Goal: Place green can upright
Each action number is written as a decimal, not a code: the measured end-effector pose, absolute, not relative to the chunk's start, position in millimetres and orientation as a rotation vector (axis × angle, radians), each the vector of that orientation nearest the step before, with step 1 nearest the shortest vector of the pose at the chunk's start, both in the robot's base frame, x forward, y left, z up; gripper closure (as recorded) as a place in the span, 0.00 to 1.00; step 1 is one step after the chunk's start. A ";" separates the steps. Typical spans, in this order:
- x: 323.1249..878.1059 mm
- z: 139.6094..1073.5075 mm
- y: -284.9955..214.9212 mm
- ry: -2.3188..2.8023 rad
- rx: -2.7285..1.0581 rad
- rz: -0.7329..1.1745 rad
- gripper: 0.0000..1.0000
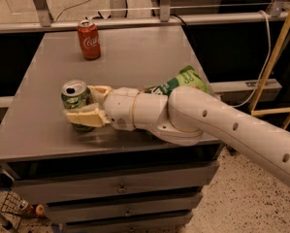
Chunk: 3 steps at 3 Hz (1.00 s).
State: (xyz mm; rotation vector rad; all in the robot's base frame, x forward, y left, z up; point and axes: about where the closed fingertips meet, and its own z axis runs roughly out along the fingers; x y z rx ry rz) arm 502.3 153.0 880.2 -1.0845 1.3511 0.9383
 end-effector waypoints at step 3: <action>506.7 885.8 132.2 1.371 -1.096 0.875 0.00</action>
Offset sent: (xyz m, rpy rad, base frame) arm -0.0009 0.0015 0.0005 -0.0002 -0.0009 0.0029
